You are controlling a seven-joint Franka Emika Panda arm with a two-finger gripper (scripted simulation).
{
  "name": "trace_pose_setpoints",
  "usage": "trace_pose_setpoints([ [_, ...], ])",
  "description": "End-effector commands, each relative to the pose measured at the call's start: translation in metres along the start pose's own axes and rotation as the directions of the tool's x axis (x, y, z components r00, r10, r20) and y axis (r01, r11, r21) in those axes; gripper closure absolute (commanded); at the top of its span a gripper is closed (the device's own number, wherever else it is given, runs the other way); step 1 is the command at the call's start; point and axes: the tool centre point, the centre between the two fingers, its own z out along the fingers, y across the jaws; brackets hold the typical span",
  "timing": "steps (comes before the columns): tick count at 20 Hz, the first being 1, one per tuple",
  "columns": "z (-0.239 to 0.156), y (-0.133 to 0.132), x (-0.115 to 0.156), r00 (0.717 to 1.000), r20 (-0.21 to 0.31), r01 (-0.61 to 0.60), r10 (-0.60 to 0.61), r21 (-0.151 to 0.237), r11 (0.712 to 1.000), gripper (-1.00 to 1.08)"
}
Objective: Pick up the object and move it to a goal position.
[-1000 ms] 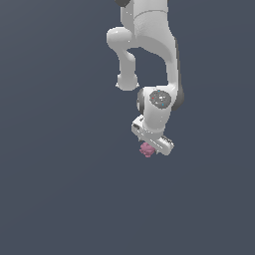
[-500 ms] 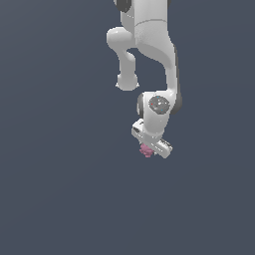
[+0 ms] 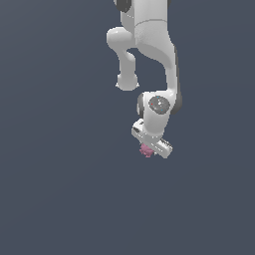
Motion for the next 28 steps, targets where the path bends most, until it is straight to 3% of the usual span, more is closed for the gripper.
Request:
trace_pose_setpoints([
  [1,-0.002,-0.002,0.001,1.000,-0.003,0.005,-0.005,0.005,1.000,1.08],
  [8,-0.031,-0.026,0.014,0.997,-0.033,0.065,-0.063,0.062,0.996,1.08],
  [15,-0.090,-0.068,0.032,0.980,-0.100,0.185,-0.170,0.168,0.968,1.08],
  [21,-0.162,-0.110,0.041,0.943,-0.186,0.319,-0.276,0.273,0.908,1.08],
  [28,-0.247,-0.145,0.041,0.882,-0.289,0.462,-0.372,0.368,0.807,1.08],
])
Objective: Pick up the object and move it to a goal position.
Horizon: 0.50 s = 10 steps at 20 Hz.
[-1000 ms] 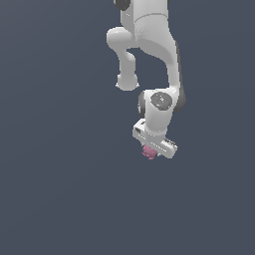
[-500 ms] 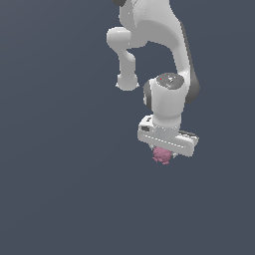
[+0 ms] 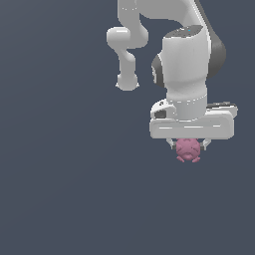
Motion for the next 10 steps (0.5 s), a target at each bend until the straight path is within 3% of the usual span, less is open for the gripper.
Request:
trace_pose_setpoints([
  [1,-0.023,-0.020,0.010,0.998,-0.024,0.051,-0.050,0.049,0.998,1.08],
  [10,-0.105,-0.081,0.032,0.974,-0.113,0.217,-0.198,0.199,0.956,1.08],
])
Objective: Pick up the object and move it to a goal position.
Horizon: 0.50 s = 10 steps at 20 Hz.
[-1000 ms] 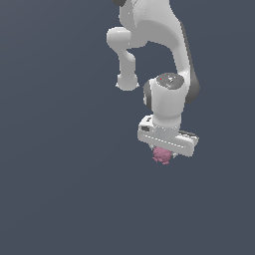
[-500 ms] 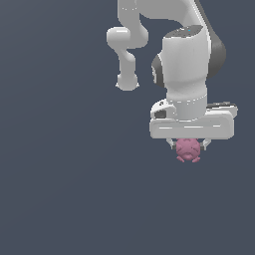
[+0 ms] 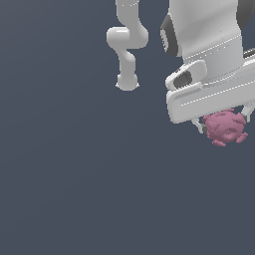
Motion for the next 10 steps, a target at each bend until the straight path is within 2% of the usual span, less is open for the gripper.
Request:
trace_pose_setpoints([
  [1,-0.020,-0.018,0.009,0.999,-0.020,0.044,-0.044,0.044,0.998,1.08],
  [5,-0.048,-0.041,0.018,0.994,-0.047,0.102,-0.098,0.100,0.990,1.08],
  [10,-0.074,-0.060,0.025,0.987,-0.074,0.154,-0.144,0.150,0.977,1.08],
])
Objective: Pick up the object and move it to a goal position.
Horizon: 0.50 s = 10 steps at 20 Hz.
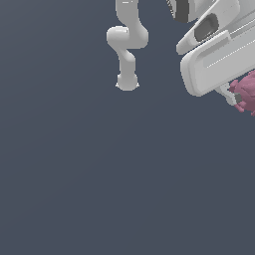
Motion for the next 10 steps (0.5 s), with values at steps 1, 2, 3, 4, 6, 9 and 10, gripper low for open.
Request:
trace_pose_setpoints([
  [1,-0.010,-0.009,0.004,1.000,-0.009,0.022,-0.022,0.024,0.999,1.08],
  [2,-0.013,-0.012,0.006,1.000,-0.012,0.029,-0.029,0.031,0.999,1.08],
  [3,-0.016,-0.014,0.007,0.999,-0.014,0.035,-0.034,0.037,0.999,1.08],
  [4,-0.019,-0.016,0.008,0.999,-0.016,0.040,-0.039,0.042,0.998,1.08],
  [6,-0.023,-0.019,0.009,0.999,-0.020,0.047,-0.046,0.051,0.998,1.08],
  [9,-0.026,-0.022,0.010,0.998,-0.022,0.053,-0.052,0.057,0.997,1.08],
  [10,-0.026,-0.022,0.011,0.998,-0.022,0.053,-0.052,0.057,0.997,1.08],
])
